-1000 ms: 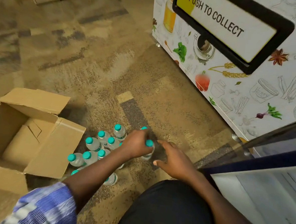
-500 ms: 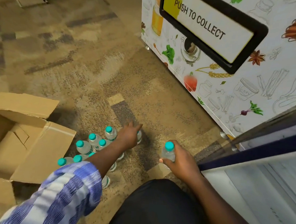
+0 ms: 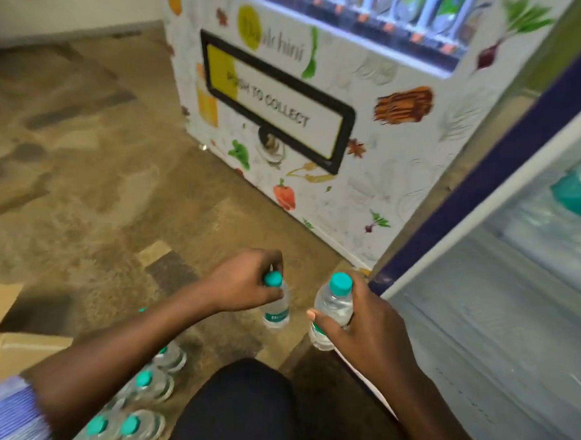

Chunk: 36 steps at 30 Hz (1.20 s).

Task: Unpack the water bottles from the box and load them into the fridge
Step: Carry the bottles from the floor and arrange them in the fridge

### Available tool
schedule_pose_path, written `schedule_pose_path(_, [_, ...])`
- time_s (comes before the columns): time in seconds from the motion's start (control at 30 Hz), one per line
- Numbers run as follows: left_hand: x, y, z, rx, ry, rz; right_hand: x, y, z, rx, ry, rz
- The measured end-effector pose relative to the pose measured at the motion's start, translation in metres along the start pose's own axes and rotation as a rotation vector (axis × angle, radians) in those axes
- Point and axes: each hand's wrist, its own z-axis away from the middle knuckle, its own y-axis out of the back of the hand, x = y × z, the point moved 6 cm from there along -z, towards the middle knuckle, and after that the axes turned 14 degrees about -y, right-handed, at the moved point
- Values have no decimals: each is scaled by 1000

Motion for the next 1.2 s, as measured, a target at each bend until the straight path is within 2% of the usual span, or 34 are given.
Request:
schedule_pose_path(0.13, [116, 77, -24, 73, -275, 80, 1, 83, 25, 120, -21, -71])
schedule_pose_path(0.23, [189, 110, -42, 87, -447, 45, 1, 143, 45, 260, -31, -81])
schedule_pose_path(0.43, [298, 129, -78, 87, -704, -5, 17, 241, 83, 512, 25, -41])
schedule_pose_path(0.67, [399, 137, -124, 167, -904, -32, 45, 354, 129, 788, 60, -133])
schedule_pose_path(0.9, [496, 141, -173, 335, -1003, -26, 77, 460, 162, 1082, -58, -143])
schedule_pose_path(1.07, [542, 125, -225, 436, -990, -5, 118, 512, 140, 1142, -213, -105])
schedule_pose_path(1.2, [568, 95, -274, 444, -934, -88, 156, 533, 110, 1139, -386, -48])
